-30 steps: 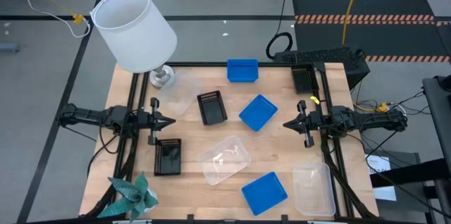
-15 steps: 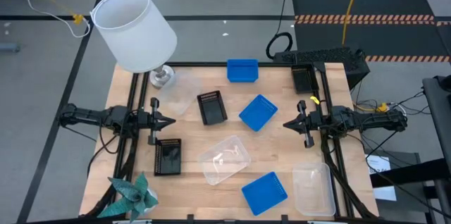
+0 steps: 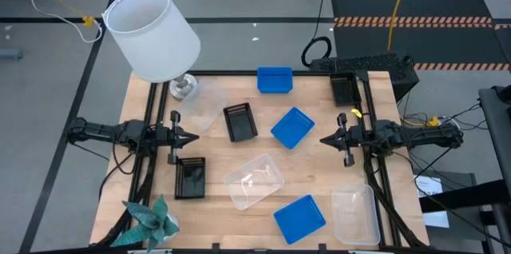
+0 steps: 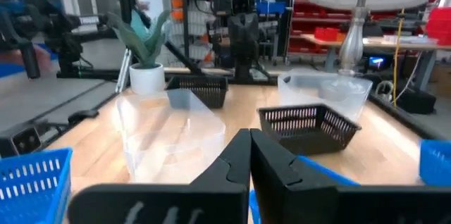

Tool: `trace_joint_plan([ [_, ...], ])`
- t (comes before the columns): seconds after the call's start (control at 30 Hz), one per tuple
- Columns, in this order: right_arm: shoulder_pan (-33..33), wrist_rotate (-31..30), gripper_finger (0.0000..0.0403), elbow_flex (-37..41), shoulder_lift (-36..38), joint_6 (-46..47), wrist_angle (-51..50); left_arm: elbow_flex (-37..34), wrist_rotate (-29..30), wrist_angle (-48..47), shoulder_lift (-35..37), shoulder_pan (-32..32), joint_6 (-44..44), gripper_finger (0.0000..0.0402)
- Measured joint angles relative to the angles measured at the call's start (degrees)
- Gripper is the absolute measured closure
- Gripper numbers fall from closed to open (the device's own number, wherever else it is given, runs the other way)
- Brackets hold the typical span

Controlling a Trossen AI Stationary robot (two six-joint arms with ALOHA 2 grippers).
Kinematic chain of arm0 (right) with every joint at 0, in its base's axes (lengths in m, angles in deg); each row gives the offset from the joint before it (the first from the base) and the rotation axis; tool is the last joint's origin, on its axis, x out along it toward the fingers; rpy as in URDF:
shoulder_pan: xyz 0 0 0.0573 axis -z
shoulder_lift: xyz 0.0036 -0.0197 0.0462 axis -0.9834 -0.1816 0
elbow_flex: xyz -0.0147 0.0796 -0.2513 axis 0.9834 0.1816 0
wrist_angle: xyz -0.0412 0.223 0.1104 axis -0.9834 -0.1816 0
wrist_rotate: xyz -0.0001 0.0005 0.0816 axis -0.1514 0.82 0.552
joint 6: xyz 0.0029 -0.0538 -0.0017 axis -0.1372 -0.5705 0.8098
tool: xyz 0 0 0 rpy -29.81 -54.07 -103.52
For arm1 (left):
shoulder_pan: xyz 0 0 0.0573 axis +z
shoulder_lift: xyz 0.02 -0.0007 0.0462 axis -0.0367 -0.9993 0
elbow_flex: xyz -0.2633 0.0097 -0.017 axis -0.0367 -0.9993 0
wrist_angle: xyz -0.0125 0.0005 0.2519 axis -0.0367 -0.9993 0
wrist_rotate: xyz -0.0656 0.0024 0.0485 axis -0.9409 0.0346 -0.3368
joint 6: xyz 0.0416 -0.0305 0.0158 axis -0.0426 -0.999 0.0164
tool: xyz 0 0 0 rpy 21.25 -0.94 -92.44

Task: Stack baskets by color
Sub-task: Stack the middle blue bin on top of the top blue bin

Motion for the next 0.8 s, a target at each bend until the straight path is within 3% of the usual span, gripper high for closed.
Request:
trace_joint_plan([
  [0.3, 0.0, -1.7, 0.0403, -13.2, -9.2, -0.4, -2.3, 0.0, 0.0, 0.0, 0.0, 0.0, 0.0, 0.0385],
  [0.8, 0.0, -1.5, 0.0403, -39.9, -25.7, 1.6, -22.0, 0.0, 0.0, 0.0, 0.0, 0.0, 0.0, 0.0385],
])
